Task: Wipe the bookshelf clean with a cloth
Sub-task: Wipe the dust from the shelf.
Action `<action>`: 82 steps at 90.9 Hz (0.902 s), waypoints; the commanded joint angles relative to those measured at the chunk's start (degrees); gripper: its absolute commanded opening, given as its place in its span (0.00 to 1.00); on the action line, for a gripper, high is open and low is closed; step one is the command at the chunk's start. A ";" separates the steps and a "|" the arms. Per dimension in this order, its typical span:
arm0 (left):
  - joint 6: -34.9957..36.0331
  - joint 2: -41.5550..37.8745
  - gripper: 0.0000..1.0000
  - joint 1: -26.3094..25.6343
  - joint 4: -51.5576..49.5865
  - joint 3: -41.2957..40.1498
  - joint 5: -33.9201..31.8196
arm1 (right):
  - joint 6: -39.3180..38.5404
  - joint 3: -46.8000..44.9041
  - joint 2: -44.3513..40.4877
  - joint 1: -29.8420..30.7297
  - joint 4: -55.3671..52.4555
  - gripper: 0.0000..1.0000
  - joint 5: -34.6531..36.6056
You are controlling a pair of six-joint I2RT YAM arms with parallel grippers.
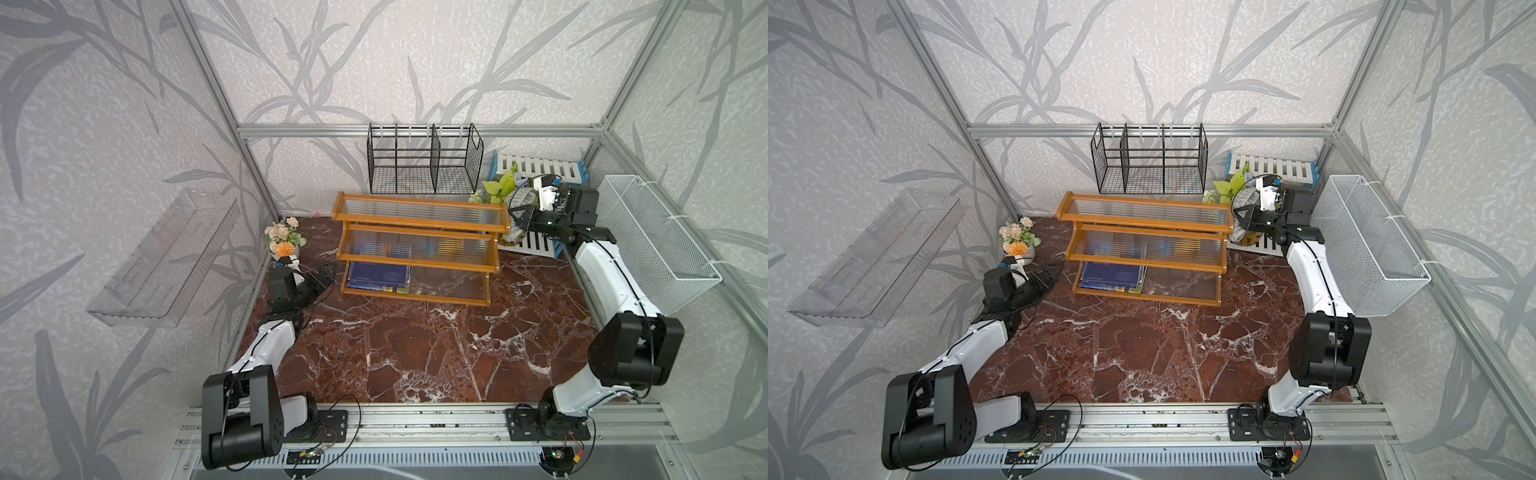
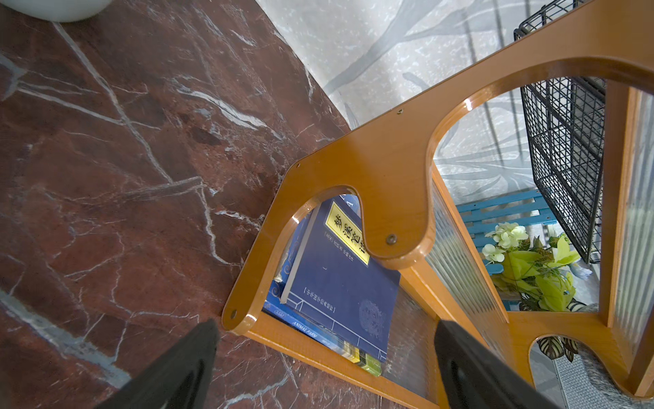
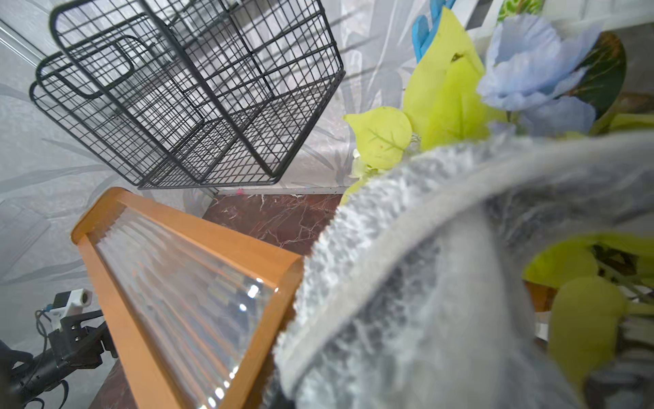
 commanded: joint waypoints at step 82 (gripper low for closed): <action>1.60 0.58 1.00 1.91 1.28 4.11 1.32 | 2.11 -5.39 -18.29 3.18 -8.83 0.00 5.28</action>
